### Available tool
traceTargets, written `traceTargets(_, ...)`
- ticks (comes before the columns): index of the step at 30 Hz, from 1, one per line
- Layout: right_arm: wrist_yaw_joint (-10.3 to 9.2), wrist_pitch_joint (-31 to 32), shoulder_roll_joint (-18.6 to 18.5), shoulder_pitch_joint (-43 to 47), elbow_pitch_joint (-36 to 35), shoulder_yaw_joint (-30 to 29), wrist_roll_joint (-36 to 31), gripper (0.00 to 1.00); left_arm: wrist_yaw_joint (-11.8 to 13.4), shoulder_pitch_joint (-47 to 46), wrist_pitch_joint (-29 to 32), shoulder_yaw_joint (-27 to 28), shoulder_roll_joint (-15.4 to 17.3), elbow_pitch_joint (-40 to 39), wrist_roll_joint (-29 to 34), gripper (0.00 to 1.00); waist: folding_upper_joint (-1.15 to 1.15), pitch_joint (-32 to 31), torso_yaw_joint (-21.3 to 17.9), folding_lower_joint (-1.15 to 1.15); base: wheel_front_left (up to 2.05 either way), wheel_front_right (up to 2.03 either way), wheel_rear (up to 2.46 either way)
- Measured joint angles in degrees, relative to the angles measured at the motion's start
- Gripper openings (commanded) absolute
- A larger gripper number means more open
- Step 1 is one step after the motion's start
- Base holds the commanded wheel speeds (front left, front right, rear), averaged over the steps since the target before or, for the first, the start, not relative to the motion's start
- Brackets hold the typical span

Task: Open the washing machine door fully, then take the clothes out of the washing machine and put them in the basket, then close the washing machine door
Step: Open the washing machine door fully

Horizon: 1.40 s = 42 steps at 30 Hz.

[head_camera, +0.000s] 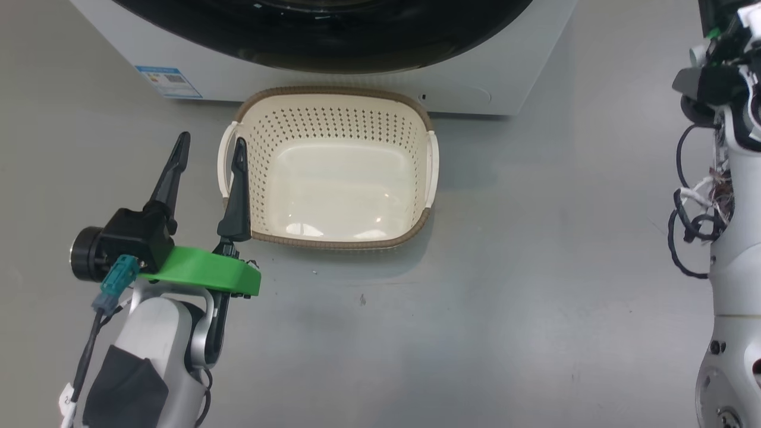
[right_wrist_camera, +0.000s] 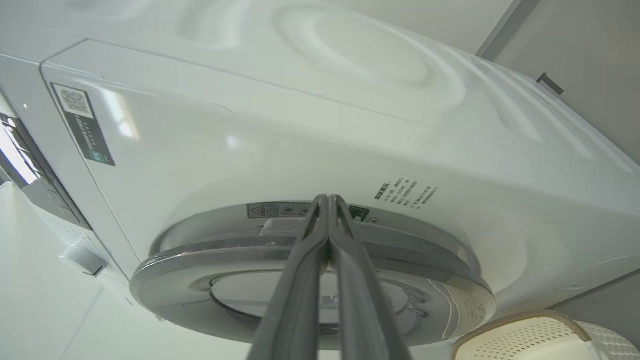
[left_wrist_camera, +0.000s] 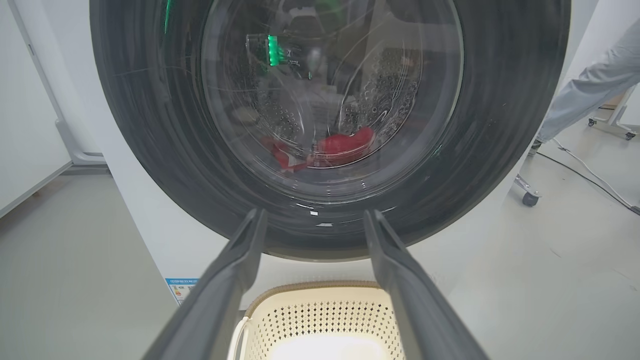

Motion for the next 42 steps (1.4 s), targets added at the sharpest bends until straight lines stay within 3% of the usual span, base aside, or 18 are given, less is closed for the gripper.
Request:
traceTargets(14,-1.44,6.5,-1.5,-11.5,5.0,3.7,0.9,0.00,-1.1,-4.3,0.0,0.1,-1.4,-0.3,0.5,1.00,0.00,6.4,4.0,0.00,0.00,0.00,0.00)
traceTargets(25,-1.46,8.8,-2.5,-16.9,9.8,4.3,1.1,0.00,-1.6,-5.2,0.0,0.1,-2.6,0.8,0.5,1.00,0.00,7.9,6.4,0.00,0.00,0.00,0.00)
traceTargets(42,-0.60,15.1,-3.9,-20.5,13.9,4.4,4.4,0.00,-2.0,-5.4,0.0,0.7,-3.1,1.4,1.1,1.00,0.00,8.7,6.8,0.00,0.00,0.00,0.00)
